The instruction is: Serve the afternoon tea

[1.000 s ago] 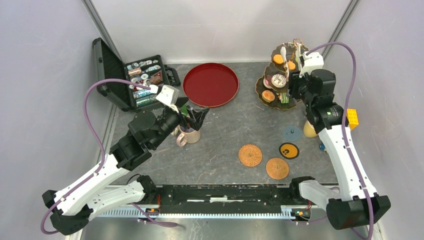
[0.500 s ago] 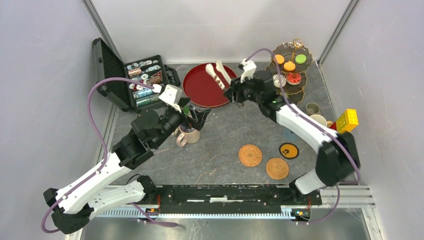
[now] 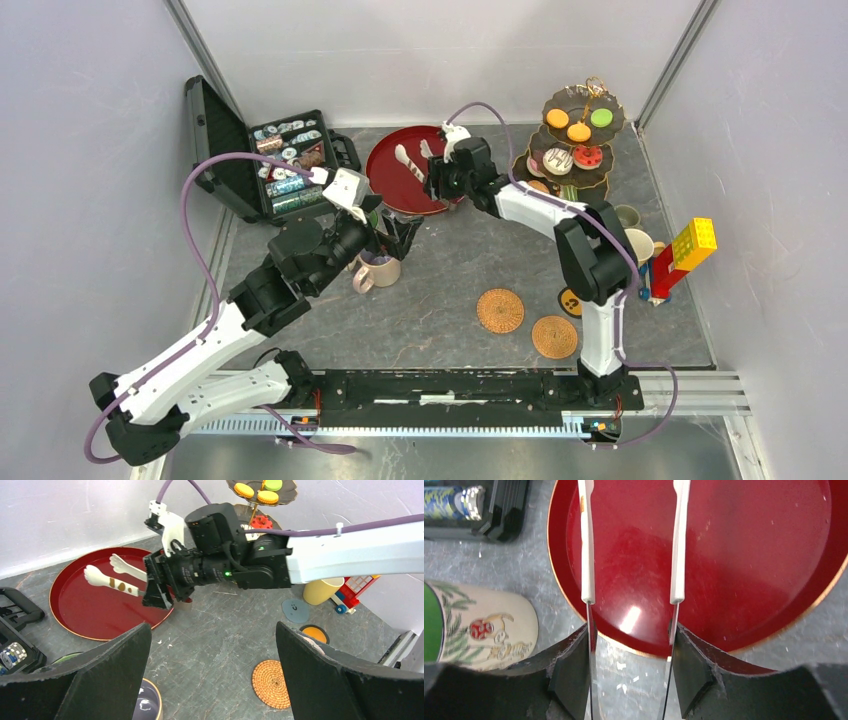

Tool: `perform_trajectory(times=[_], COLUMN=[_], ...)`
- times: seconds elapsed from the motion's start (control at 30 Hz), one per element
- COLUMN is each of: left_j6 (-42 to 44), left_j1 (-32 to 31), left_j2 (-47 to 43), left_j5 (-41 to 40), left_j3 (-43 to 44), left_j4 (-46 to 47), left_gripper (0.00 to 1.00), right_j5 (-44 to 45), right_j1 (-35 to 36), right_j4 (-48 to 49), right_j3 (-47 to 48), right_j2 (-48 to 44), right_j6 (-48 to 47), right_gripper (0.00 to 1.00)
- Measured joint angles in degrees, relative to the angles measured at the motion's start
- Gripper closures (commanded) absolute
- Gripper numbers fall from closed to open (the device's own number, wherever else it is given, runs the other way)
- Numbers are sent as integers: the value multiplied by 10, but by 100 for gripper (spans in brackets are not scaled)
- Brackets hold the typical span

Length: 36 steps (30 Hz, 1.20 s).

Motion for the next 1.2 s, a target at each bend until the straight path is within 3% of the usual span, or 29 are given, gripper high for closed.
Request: perform_trajectory(times=[0.2, 0.43, 0.9, 1.07, 1.2], left_j6=[0, 0, 0, 0, 0], left_j1=[0, 0, 0, 0, 0], left_j2=[2, 5, 7, 5, -1], left_j5=[0, -1, -1, -1, -1], left_j3=[0, 0, 0, 0, 0], left_j4=[0, 0, 0, 0, 0], left_gripper=[0, 0, 0, 0, 0], right_j5=[23, 48, 88, 110, 132], right_j1=[5, 9, 26, 26, 26], right_j4=[-6, -23, -69, -112, -122], right_j3=[70, 80, 106, 93, 32], right_j2=[68, 111, 122, 69, -47], right_j6=[-7, -13, -35, -63, -87], right_gripper=[39, 37, 19, 13, 14])
